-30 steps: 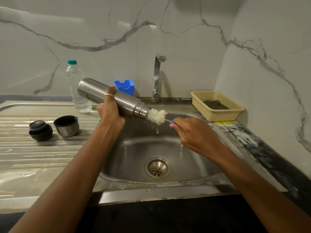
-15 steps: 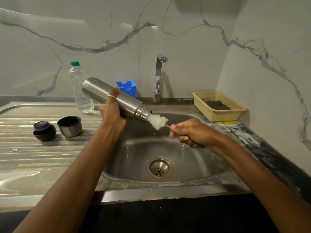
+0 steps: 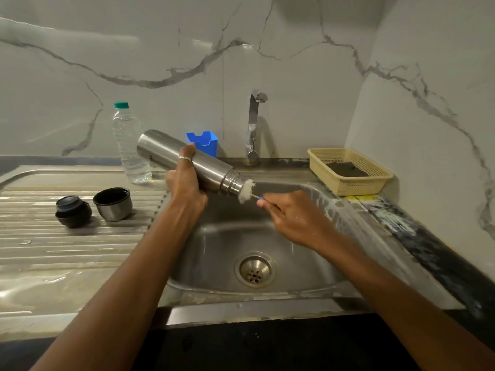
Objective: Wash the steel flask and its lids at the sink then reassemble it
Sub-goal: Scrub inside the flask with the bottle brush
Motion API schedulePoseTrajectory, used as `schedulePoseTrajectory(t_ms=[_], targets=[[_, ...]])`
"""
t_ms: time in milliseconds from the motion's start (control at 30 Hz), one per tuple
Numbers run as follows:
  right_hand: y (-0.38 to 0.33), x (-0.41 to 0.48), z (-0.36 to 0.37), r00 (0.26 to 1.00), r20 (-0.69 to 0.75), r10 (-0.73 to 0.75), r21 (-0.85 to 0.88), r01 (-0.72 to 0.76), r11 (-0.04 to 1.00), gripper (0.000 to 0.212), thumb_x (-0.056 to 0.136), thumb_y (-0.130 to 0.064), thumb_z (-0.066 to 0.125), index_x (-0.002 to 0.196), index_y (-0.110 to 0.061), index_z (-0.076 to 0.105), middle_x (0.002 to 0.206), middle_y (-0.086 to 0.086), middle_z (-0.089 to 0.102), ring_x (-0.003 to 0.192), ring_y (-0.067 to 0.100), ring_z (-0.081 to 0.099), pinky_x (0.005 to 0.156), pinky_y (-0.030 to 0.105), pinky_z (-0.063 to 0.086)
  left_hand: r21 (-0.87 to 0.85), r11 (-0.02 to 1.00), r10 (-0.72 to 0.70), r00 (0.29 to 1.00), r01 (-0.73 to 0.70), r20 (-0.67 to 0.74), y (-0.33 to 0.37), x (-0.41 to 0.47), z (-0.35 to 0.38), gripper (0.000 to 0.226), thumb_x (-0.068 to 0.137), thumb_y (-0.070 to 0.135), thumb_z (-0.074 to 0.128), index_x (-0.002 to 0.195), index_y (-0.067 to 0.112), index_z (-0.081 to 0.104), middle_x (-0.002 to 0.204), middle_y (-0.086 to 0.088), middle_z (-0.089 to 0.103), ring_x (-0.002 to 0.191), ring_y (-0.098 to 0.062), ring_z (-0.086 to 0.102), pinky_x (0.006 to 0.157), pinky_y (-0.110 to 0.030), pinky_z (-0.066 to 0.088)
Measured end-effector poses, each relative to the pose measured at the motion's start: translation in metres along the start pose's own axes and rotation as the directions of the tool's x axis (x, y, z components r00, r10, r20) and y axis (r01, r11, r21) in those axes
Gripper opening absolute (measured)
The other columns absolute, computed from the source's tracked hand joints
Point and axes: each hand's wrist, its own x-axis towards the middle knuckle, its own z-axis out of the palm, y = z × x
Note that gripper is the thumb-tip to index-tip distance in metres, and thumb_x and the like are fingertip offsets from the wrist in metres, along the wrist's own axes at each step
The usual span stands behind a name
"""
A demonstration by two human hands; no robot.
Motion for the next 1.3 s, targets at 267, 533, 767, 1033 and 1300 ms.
schedulePoseTrajectory(t_ms=[267, 533, 767, 1033, 1300], targets=[[0.017, -0.010, -0.043, 0.878, 0.415, 0.239, 0.572, -0.456, 0.682, 0.032, 0.104, -0.034, 0.053, 0.099, -0.010, 0.074, 0.053, -0.001, 0.042, 0.044, 0.009, 0.032, 0.043, 0.019, 0.027, -0.029, 0.994, 0.108, 0.993, -0.107, 0.038, 0.018, -0.004, 0.007, 0.033, 0.084, 0.019, 0.079, 0.103, 0.005, 0.057, 0.093, -0.011, 0.072, 0.077, -0.022, 0.076, 0.072, -0.041, 0.063], [-0.003, -0.005, -0.008, 0.986, 0.084, 0.142, 0.077, -0.149, 0.986, 0.060, 0.095, -0.048, 0.064, 0.143, -0.017, 0.046, 0.129, 0.000, 0.059, 0.108, 0.014, 0.059, 0.092, 0.035, 0.054, 0.032, 0.991, 0.127, 0.992, -0.127, -0.013, 0.000, -0.003, 0.003, 0.040, 0.085, 0.019, 0.079, 0.112, 0.002, 0.056, 0.093, -0.010, 0.070, 0.083, -0.023, 0.075, 0.069, -0.036, 0.063], [-0.011, -0.001, 0.027, 0.988, -0.113, -0.105, -0.390, 0.053, 0.919, 0.044, 0.097, -0.027, 0.066, 0.133, -0.007, 0.051, 0.116, 0.016, 0.066, 0.092, 0.027, 0.065, 0.064, 0.035, 0.058, 0.051, 0.995, 0.087, 0.996, -0.086, -0.018, -0.013, -0.011, 0.012, 0.029, 0.087, 0.020, 0.078, 0.095, 0.014, 0.050, 0.092, -0.007, 0.069, 0.083, -0.021, 0.073, 0.075, -0.039, 0.063], [0.005, -0.001, 0.003, 1.000, 0.030, 0.004, -0.010, -0.004, 1.000, 0.023, 0.107, -0.028, 0.046, 0.118, -0.015, 0.061, 0.088, -0.003, 0.064, 0.067, 0.012, 0.058, 0.059, 0.027, 0.047, -0.013, 0.995, 0.100, 0.995, -0.101, -0.015, 0.007, -0.002, 0.006, 0.031, 0.085, 0.020, 0.079, 0.100, 0.008, 0.055, 0.097, -0.011, 0.071, 0.081, -0.022, 0.075, 0.075, -0.042, 0.063], [0.026, 0.004, -0.031, 0.989, 0.136, 0.059, 0.157, -0.080, 0.984, 0.014, 0.101, -0.026, 0.060, 0.109, -0.028, 0.072, 0.075, -0.023, 0.063, 0.063, -0.012, 0.056, 0.055, 0.010, 0.036, -0.060, 0.990, 0.129, 0.992, -0.129, 0.002, 0.011, 0.000, 0.004, 0.047, 0.084, 0.020, 0.080, 0.118, 0.001, 0.054, 0.101, -0.014, 0.071, 0.081, -0.023, 0.076, 0.075, -0.042, 0.063]])
